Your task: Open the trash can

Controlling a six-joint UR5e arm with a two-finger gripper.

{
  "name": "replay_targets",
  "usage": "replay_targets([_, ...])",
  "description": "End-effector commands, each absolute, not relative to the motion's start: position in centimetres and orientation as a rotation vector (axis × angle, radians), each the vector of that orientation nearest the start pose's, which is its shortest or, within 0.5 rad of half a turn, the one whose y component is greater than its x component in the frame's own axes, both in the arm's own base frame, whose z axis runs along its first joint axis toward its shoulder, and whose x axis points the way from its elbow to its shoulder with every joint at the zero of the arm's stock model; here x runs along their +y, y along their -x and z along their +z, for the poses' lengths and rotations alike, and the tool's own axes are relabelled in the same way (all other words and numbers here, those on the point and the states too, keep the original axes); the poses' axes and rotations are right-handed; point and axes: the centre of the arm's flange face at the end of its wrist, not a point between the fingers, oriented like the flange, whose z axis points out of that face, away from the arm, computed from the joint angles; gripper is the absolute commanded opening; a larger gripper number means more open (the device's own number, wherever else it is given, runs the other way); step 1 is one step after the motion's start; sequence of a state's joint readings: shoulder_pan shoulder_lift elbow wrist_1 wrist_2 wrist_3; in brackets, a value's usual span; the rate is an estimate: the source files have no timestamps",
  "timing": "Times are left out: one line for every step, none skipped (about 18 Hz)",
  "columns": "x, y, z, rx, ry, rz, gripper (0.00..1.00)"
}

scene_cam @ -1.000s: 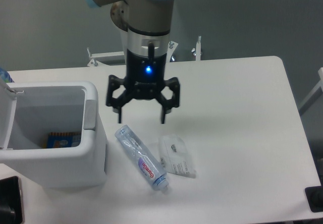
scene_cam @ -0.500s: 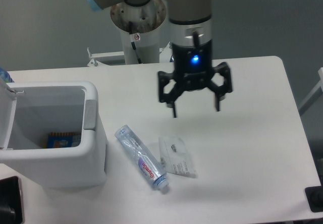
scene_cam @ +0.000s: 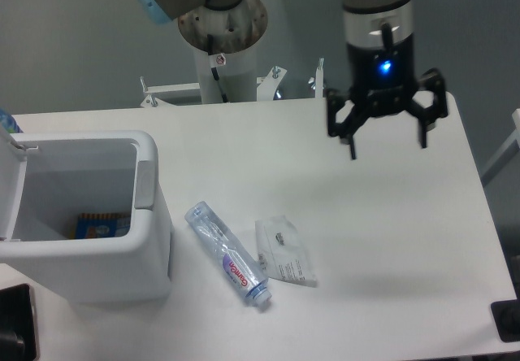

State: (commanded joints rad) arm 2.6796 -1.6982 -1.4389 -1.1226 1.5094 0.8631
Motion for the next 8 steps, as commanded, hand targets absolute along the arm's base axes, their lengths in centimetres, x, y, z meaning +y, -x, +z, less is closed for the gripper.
replay_targets([37.4,46.1,53.9,-0.271,2.811,0.487,1.0])
replay_targets([36.8,46.3,53.8,-0.195,2.841,0.486,1.0])
replay_targets([36.3,46.2,53.9,-0.12,2.873,0.492,1.0])
replay_targets([35.9,46.3,53.6,-0.057,2.914,0.493,1.0])
replay_targets([35.6,46.1,53.6,-0.005,2.947,0.502,1.0])
replay_targets([35.4,46.3,53.4,0.02,2.967,0.509,1.0])
replay_targets([35.4,46.3,53.4,0.027,2.968,0.513,1.0])
replay_targets([35.3,46.4,53.5,0.025,2.967,0.515,1.0])
